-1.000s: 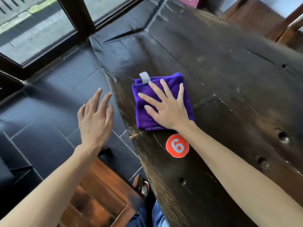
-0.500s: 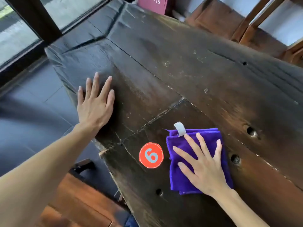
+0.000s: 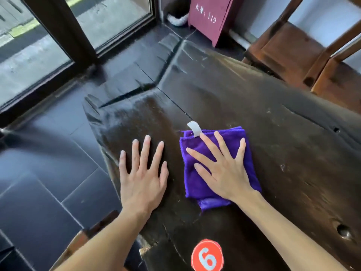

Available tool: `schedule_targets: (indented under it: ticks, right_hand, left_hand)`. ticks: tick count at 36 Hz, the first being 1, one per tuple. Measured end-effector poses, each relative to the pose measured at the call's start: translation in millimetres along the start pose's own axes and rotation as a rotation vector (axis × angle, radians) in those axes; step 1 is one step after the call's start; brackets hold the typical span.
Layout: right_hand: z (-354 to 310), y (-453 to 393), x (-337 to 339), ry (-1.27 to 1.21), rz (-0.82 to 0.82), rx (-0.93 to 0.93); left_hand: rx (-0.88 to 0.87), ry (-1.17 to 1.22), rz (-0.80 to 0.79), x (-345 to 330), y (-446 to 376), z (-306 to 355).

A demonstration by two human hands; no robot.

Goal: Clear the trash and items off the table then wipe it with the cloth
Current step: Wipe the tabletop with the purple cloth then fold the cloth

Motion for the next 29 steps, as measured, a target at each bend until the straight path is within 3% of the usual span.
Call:
schedule_targets:
  ticks: [6,17,29]
  right_hand:
    - [-12.3,-105.3,3.6,-0.033,0.091,0.105]
    - [-34.0,-294.5,18.7,-0.15,0.051,0.097]
    - [9.9,-358.3,27.1,-0.159,0.062,0.067]
  left_hand:
    - [-0.03,-0.005,0.027,-4.5,-0.3,-1.6]
    - [-0.02,0.006,0.058,-4.5,-1.4,-4.5]
    - [-0.014,-0.026,0.045,-0.9,-1.5,-5.8]
Point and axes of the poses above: each hand's wrist, its own y-axis away from the middle knuckle, its own x-axis out of the back of the hand, z = x × y, the point moved 3 cm from there along -y, towards the middle knuckle, and after that the axes turned 8 degrees about z, right-handed, at the moved point
